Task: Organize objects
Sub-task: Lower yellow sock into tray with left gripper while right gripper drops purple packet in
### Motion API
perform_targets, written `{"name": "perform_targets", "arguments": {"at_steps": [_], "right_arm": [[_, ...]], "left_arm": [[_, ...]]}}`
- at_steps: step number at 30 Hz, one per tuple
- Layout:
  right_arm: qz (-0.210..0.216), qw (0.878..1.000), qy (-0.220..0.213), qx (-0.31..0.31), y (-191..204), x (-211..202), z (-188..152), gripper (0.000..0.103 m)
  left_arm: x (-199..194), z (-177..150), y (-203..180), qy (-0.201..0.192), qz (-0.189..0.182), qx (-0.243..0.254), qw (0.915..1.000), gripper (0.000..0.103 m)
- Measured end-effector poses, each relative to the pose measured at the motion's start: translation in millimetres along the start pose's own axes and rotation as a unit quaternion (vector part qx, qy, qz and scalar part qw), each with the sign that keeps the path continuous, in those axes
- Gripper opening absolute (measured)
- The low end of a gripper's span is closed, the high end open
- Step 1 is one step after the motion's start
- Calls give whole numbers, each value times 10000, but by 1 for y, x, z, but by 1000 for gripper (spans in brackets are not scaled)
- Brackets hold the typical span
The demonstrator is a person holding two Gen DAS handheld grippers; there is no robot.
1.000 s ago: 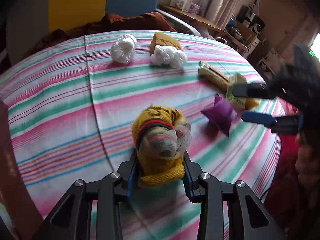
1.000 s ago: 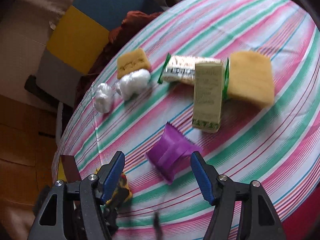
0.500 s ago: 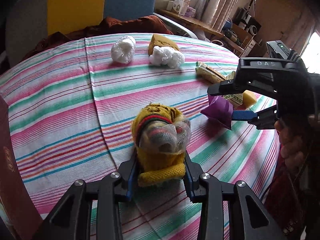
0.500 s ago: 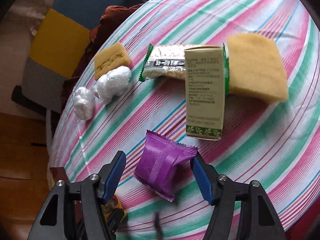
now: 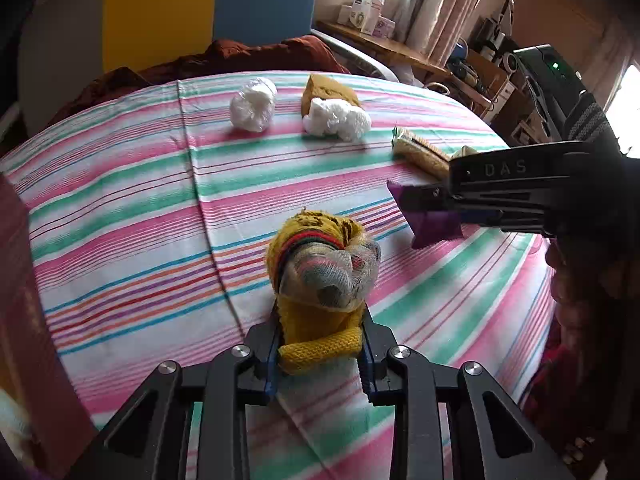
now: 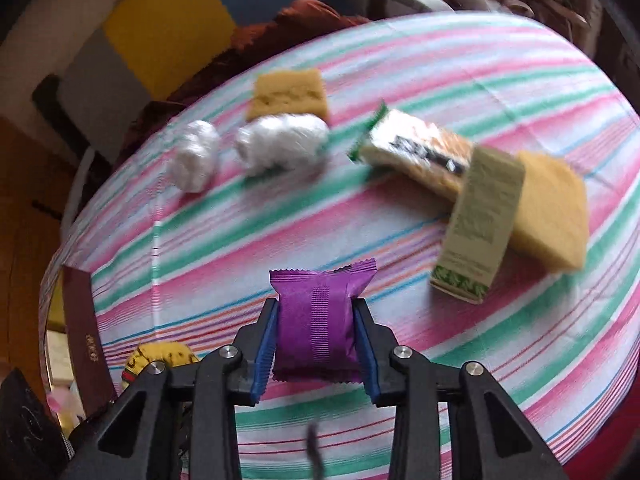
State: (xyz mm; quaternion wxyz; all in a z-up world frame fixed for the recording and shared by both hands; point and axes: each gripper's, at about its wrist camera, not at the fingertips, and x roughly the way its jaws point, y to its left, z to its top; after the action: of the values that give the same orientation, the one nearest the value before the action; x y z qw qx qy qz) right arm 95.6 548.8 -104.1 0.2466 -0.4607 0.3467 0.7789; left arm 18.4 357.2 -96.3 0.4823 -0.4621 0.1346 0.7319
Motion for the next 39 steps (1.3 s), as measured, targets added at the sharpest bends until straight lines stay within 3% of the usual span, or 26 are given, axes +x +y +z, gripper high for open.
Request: {"name": "perform_targets", "arguments": {"at_steps": [8,14,20,23,30,39], "right_arm": [[413,9967,-319,-621,20,-21,-7,36],[925,9911,-316,-908,80,-24,-22,36],[1481,9734,-321,-1718,163,-37,-43,36],[1645,9607,-227,-2226,211,-34,-57,36],[1441,9388,52,-3129,288,-5,-86,36],[789,9295,315,-3589,316,38,-103,36]], "left_arm": [[-74,-6,16,-627,8,-164,9979,31],[-124,-20,59,-1053,407,-650,9915,31],[-167,-40,119,-1428,1006,-1270,9764,31],[-174,-55,153,-1408,1350,-1654,9667,31],[-171,-81,203,-1246,1682,-2200,9528,32],[-156,-99,224,-1046,1692,-2364,9511,34]]}}
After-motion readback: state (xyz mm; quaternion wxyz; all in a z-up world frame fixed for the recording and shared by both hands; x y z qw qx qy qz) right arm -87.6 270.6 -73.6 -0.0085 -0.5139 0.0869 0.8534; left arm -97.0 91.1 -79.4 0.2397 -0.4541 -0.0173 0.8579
